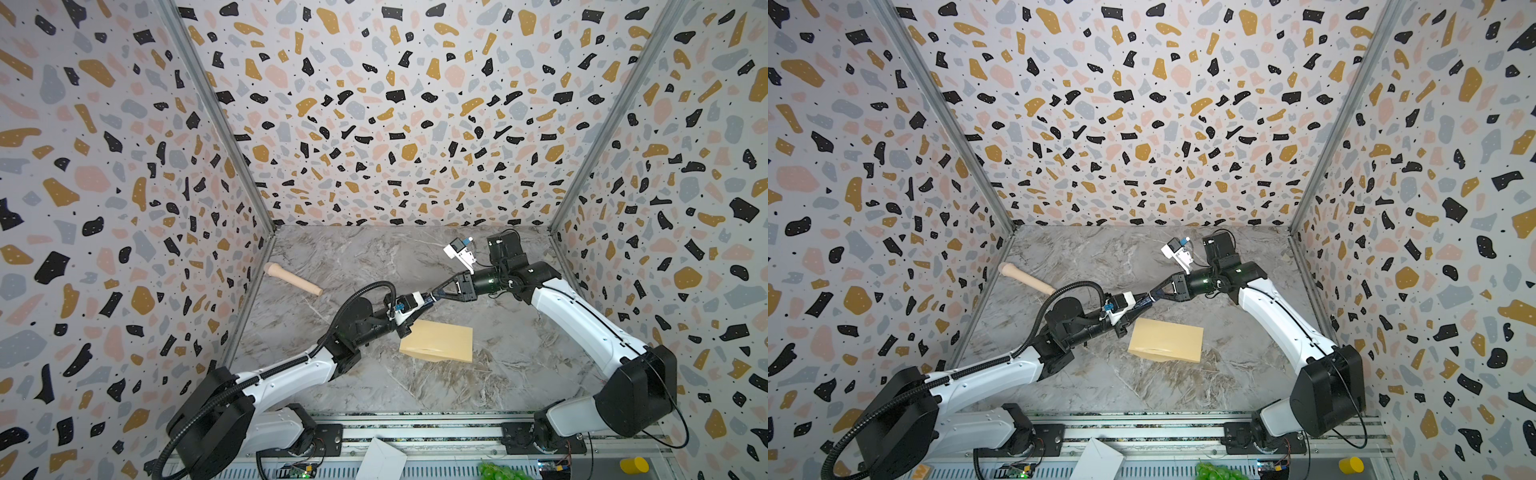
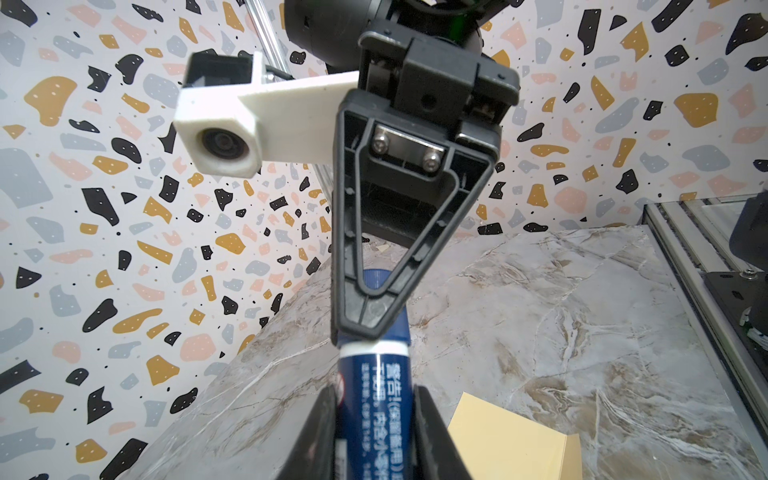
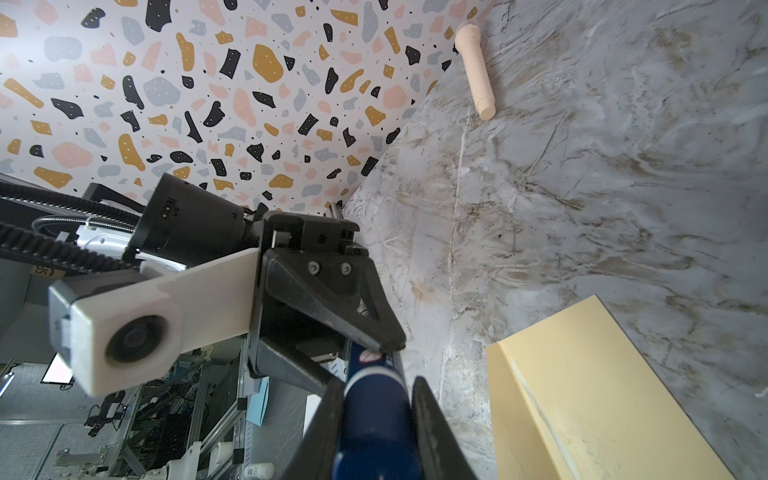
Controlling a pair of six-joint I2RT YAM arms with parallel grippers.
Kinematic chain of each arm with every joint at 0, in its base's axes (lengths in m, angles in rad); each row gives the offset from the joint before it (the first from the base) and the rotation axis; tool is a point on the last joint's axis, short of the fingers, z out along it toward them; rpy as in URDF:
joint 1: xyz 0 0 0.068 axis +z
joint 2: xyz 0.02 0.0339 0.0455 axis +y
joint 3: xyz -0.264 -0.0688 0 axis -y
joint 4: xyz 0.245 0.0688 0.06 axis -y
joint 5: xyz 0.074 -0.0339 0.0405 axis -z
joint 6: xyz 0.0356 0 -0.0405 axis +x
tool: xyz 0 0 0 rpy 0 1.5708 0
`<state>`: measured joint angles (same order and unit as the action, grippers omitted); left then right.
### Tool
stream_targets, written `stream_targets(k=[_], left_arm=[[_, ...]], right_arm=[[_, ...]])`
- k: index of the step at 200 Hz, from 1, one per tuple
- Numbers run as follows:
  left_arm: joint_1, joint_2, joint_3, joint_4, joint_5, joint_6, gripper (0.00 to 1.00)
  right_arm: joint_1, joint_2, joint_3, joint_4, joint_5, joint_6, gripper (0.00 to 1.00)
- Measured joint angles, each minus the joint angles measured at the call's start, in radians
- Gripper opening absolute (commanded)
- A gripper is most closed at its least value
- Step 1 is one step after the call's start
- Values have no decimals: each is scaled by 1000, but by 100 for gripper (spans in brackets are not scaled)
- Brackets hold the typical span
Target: Place the letter into the envelope and seal it
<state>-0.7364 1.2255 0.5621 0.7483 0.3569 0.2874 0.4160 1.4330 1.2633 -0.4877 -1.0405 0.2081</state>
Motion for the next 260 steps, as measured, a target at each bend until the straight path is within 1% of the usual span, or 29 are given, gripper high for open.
stream_targets(k=[134,153,172,211,213,222,236,244,260], left_arm=[[-5,10,2,25,3,0,0],[-6,10,3,27,5,0,0],[-6,10,3,32,5,0,0],[-6,14,23,26,9,0,0],[-6,15,25,25,9,0,2],[-6,17,32,19,9,0,18],[-6,19,38,9,8,-5,34],[-4,18,39,-1,2,-10,40],[9,17,37,-53,-8,-16,48]], right_arm=[[-20,-6,0,-13,-19,0,6],[-23,-8,0,-13,-23,0,5],[-25,-11,0,-13,-25,0,0],[-26,-29,0,4,-17,9,0],[-26,-29,0,5,-15,10,0],[-26,-34,0,9,-6,11,0],[-17,-39,0,16,11,11,0],[-10,-40,0,21,33,10,0],[-7,-45,0,36,89,8,0]])
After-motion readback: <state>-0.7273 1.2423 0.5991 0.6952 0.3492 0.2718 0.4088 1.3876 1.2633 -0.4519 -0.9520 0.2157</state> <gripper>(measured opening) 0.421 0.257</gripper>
